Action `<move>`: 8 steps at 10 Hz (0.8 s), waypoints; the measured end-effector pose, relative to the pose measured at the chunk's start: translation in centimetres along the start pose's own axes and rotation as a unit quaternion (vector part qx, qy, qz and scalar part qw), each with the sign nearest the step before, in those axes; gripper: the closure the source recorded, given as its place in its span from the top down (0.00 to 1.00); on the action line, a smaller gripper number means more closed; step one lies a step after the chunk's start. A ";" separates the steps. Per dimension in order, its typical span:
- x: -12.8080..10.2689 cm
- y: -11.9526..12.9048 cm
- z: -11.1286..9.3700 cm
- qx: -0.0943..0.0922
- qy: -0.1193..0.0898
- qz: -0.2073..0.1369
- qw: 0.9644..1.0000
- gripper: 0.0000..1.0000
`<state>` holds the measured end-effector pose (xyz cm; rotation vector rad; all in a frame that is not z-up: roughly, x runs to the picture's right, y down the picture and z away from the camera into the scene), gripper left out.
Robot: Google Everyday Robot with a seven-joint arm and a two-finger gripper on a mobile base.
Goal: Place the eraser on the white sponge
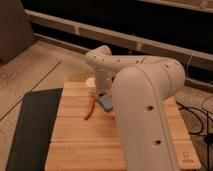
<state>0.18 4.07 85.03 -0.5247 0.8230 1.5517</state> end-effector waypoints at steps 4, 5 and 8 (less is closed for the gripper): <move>-3.0 1.8 0.3 0.003 0.009 -0.010 1.000 0.65; -3.9 1.7 0.6 0.013 0.013 -0.010 1.000 0.65; -5.9 1.1 1.2 0.033 0.019 -0.004 0.999 0.65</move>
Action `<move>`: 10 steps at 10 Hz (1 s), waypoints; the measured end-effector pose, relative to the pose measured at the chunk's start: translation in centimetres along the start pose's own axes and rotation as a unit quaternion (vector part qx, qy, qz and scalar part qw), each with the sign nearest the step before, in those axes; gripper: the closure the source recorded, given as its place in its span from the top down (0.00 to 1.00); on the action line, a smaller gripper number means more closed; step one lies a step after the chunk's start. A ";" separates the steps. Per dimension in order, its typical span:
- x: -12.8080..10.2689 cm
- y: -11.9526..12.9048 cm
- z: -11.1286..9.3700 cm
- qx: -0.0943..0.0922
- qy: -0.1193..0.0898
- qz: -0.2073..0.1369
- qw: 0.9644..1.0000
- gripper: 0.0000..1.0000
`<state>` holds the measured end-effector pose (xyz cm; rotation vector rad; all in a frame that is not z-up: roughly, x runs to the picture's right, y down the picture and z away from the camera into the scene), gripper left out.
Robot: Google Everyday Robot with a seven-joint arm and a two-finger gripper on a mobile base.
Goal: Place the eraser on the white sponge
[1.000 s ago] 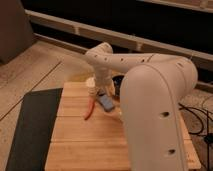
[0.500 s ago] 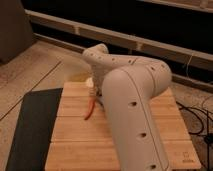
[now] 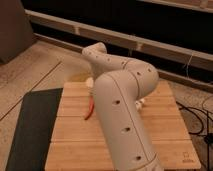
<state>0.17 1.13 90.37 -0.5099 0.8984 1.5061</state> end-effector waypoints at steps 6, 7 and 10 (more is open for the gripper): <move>-6.0 0.9 -0.3 -0.008 -0.056 -0.021 0.998 0.65; -7.2 2.0 -1.2 -0.030 -0.084 -0.040 0.995 0.65; -7.1 4.0 -2.4 -0.081 -0.110 -0.091 0.986 0.65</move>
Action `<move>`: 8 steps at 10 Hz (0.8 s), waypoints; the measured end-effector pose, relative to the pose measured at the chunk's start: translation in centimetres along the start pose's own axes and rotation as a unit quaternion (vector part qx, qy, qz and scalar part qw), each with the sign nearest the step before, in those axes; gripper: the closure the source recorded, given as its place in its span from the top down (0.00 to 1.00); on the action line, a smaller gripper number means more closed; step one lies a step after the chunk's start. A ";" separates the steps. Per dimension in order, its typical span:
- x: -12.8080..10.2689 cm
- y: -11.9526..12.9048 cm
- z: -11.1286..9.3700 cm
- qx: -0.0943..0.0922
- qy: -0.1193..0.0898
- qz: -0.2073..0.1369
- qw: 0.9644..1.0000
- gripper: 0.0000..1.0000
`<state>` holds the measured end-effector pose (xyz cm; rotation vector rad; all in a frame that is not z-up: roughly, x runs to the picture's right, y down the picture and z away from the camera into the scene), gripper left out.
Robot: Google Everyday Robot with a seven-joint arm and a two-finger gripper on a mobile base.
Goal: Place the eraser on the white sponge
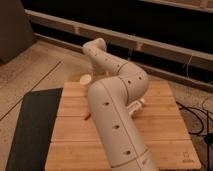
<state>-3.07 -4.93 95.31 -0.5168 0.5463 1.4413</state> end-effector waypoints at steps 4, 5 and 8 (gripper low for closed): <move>0.1 0.3 -0.1 -0.006 0.000 -0.002 1.000 0.65; 0.1 0.3 0.0 -0.005 0.000 -0.002 1.000 0.65; 0.5 -0.8 1.2 0.042 0.011 -0.006 0.999 0.65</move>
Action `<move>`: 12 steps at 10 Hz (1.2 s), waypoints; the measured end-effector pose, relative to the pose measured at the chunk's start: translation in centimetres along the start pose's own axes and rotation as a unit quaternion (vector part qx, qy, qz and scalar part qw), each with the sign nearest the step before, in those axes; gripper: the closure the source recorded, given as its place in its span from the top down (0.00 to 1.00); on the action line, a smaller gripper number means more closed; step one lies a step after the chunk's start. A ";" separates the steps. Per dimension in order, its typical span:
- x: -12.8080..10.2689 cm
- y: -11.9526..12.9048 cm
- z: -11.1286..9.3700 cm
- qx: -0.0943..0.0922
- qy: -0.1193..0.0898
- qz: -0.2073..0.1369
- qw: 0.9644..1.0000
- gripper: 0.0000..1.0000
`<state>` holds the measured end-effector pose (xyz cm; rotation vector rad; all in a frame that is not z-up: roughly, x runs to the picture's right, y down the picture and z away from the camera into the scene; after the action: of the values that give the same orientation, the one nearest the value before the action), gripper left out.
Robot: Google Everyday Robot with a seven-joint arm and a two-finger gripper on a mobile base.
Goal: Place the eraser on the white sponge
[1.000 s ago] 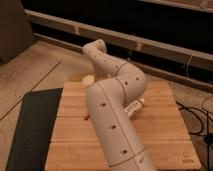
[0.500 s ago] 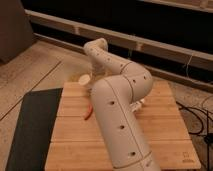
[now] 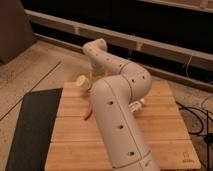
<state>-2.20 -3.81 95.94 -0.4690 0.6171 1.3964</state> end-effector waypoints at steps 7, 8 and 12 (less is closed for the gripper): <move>-1.9 3.0 2.0 -0.010 -0.015 -0.033 0.999 0.65; -2.2 3.5 2.0 -0.016 -0.020 -0.045 0.999 0.65; -2.2 4.8 3.6 -0.041 -0.025 -0.075 0.996 0.65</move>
<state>-6.68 -2.60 100.36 -0.5333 0.4766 1.2892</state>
